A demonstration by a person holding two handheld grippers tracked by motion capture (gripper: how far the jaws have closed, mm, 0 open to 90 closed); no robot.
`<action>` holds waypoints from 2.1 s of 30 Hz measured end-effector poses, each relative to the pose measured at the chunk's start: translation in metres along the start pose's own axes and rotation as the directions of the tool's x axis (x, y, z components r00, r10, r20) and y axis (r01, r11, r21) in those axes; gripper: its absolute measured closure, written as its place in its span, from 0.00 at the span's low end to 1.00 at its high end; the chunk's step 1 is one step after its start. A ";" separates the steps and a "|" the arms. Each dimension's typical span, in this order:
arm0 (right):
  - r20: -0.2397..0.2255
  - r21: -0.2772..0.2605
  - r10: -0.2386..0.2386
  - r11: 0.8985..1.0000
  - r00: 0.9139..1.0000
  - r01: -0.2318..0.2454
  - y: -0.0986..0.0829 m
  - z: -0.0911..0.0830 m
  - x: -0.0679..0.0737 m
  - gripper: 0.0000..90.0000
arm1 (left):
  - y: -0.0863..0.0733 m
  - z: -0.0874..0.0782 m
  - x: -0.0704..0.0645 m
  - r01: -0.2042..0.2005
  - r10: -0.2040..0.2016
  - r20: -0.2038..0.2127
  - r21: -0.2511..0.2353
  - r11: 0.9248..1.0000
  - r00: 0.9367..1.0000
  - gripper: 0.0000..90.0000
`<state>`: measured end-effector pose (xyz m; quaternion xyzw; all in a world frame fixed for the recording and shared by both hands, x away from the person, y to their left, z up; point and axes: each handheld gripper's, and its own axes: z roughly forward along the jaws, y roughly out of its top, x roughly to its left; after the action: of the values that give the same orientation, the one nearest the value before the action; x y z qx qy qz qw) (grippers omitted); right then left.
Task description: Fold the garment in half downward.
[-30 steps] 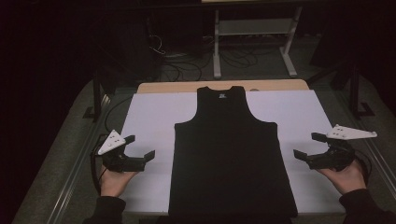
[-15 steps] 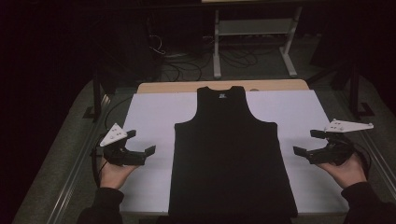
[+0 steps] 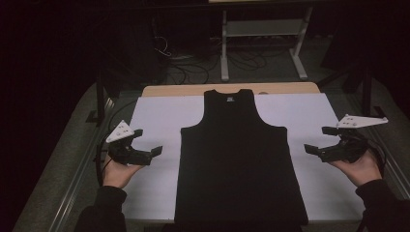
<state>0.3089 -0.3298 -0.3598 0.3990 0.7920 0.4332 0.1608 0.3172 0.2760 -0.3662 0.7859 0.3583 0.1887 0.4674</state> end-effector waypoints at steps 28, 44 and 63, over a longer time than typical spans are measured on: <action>-0.037 0.048 -0.019 0.999 0.999 0.020 0.040 0.017 -0.014 0.00 | 0.041 0.017 0.012 -0.051 0.049 0.027 0.064 0.997 0.998 0.00; -0.040 0.070 -0.018 0.997 0.999 0.021 0.061 0.035 -0.027 0.00 | 0.060 0.036 0.021 -0.066 0.060 0.054 0.116 0.991 0.997 0.00; -0.038 0.090 0.032 0.996 0.999 -0.028 0.059 0.053 -0.056 0.00 | 0.053 0.058 0.045 0.026 -0.031 0.052 0.102 0.994 0.998 0.00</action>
<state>0.4053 -0.3248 -0.3471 0.4091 0.8075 0.4075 0.1208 0.4045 0.2579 -0.3503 0.8082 0.3657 0.1424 0.4390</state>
